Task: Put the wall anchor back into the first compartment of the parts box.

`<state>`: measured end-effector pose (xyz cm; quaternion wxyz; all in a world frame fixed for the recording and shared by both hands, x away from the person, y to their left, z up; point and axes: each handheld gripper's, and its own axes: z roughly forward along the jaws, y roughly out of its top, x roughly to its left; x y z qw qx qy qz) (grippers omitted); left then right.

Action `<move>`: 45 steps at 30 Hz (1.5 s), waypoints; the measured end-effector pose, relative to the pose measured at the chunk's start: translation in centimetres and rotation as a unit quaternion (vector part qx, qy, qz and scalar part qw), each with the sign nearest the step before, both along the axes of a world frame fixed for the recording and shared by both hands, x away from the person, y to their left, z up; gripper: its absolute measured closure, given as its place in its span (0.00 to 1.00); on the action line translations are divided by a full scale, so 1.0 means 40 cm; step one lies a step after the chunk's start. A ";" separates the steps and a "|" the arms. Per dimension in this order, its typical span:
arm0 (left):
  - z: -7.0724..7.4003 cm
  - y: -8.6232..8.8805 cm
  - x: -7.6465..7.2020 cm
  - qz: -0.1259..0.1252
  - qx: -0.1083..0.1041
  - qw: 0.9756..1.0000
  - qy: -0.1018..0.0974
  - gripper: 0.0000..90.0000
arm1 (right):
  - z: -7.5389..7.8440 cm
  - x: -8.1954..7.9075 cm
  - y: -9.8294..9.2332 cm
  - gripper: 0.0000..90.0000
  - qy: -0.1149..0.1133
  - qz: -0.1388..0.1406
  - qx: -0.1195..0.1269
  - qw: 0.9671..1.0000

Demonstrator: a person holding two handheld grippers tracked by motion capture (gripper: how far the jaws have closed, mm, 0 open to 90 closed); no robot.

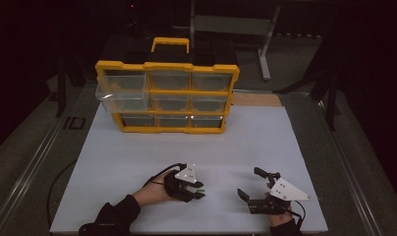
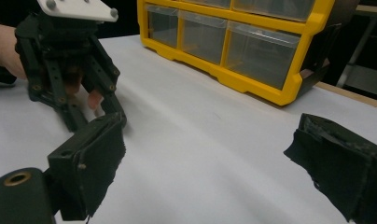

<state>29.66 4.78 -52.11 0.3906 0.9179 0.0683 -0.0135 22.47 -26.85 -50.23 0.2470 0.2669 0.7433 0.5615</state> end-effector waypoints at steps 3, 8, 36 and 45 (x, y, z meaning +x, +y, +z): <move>-0.003 -0.006 0.001 0.000 0.002 1.000 -0.004 0.73 | 0.000 0.000 0.000 0.10 -0.001 0.000 0.000 1.000; -0.001 -0.013 0.007 0.004 0.008 1.000 -0.005 0.83 | 0.000 0.000 -0.001 0.10 0.000 -0.001 0.001 1.000; 0.089 0.055 0.016 -0.027 0.000 1.000 0.015 0.92 | 0.001 0.000 -0.001 0.10 -0.002 0.000 0.001 1.000; 0.149 0.120 0.006 -0.038 -0.011 0.999 0.004 0.92 | 0.001 0.000 -0.002 0.10 -0.001 0.000 0.003 1.000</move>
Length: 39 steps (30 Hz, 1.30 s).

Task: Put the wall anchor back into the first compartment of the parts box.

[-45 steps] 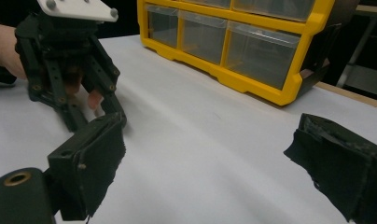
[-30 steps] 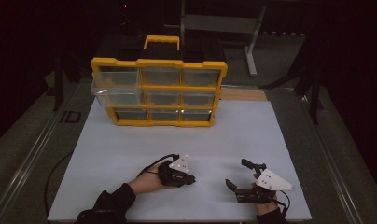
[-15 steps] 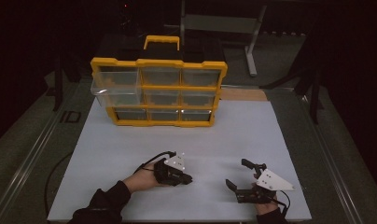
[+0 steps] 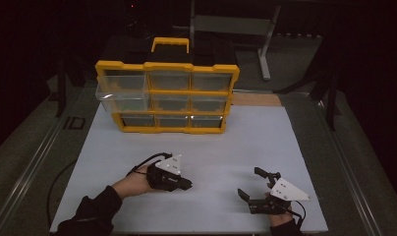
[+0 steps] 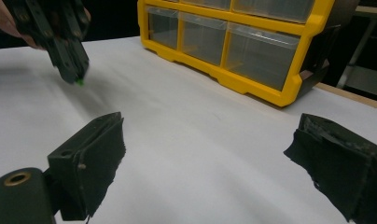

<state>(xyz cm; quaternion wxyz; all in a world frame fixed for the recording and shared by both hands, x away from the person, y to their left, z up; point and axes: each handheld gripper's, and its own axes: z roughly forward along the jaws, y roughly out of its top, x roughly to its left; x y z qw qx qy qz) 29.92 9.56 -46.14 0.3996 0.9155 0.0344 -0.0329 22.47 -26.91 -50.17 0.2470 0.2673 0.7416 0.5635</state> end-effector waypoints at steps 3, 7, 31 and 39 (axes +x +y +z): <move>0.022 0.025 -0.005 -0.003 -0.005 1.000 -0.005 0.92 | 0.000 0.000 0.000 0.10 0.000 0.001 0.000 1.000; 0.055 0.057 -0.008 0.001 0.005 1.000 -0.018 0.92 | 0.000 0.000 0.001 0.10 0.001 0.000 0.001 1.000; 0.288 0.242 -0.019 0.036 0.012 0.997 -0.064 0.92 | -0.002 0.000 0.005 0.10 0.000 -0.001 -0.003 1.000; 0.371 0.280 -0.015 0.044 0.002 0.996 -0.081 0.92 | -0.002 0.000 0.006 0.10 0.000 0.001 -0.003 1.000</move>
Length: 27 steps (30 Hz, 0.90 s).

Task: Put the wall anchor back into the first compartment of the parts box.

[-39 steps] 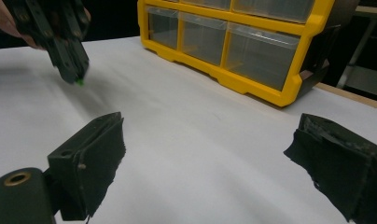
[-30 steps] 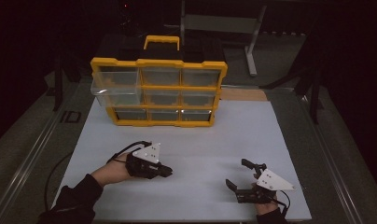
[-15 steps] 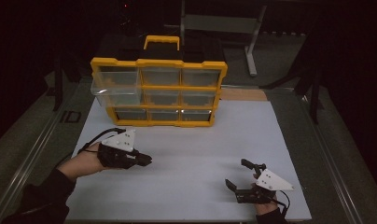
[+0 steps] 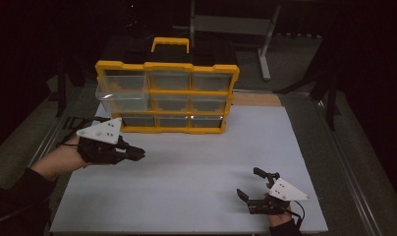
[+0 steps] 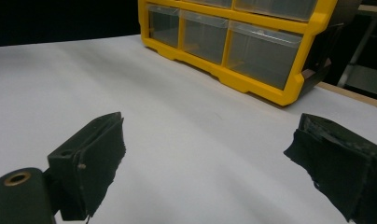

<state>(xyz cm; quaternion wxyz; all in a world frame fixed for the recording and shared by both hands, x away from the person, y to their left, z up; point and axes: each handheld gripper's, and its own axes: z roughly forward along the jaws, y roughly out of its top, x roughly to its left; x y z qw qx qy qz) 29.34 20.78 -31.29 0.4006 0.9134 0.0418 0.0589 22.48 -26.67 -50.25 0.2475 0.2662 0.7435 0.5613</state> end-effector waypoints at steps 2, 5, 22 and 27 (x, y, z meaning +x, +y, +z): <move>0.021 0.009 0.003 0.006 0.000 1.000 -0.007 0.92 | 0.000 0.000 0.000 0.10 0.000 0.000 -0.001 1.000; 0.054 0.026 0.010 0.012 -0.007 1.000 -0.014 0.92 | 0.000 0.000 0.000 0.10 0.001 -0.001 0.003 1.000; 0.227 0.097 0.057 0.047 -0.053 0.995 -0.069 0.92 | -0.002 0.001 0.001 0.10 0.002 0.001 0.000 1.000; 0.252 0.103 0.079 0.059 -0.055 0.994 -0.076 0.92 | -0.002 0.001 0.001 0.10 0.001 0.002 0.000 1.000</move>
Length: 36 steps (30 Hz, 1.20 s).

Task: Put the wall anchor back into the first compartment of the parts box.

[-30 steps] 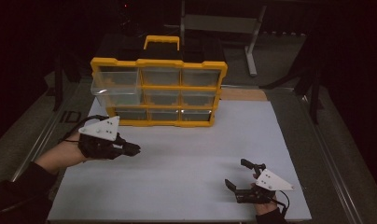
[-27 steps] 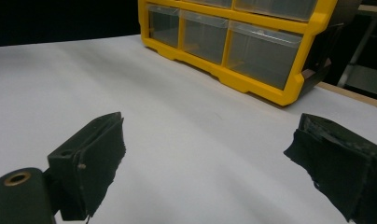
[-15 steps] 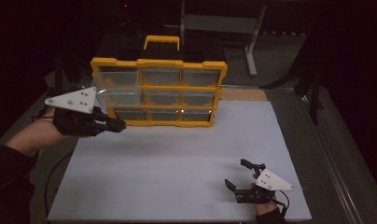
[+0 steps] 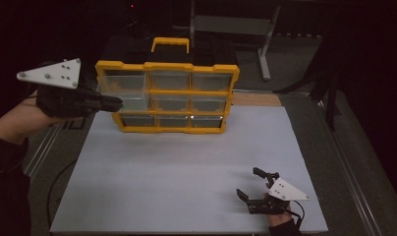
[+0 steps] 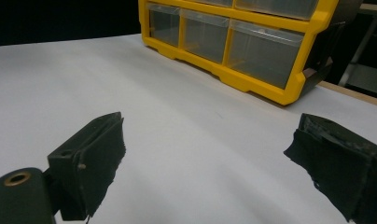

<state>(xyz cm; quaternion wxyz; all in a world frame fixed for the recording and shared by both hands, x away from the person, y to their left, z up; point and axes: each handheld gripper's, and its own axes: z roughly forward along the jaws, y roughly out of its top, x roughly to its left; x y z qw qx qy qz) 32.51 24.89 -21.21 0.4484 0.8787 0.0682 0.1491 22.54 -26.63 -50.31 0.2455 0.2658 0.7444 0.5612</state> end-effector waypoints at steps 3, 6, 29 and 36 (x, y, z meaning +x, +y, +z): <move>0.011 0.003 0.031 0.017 -0.003 1.000 0.004 0.92 | 0.000 0.000 -0.001 0.10 0.000 0.000 0.001 1.000; 0.010 0.002 0.048 0.027 -0.002 1.000 0.008 0.92 | 0.000 0.000 -0.001 0.10 0.001 0.000 0.001 1.000; -0.043 -0.006 0.198 0.155 -0.012 0.987 0.041 0.91 | -0.003 0.002 -0.002 0.10 0.004 0.001 0.000 1.000; -0.054 -0.009 0.200 0.179 -0.020 0.981 0.070 0.13 | -0.003 0.001 -0.002 0.10 0.004 0.001 -0.001 1.000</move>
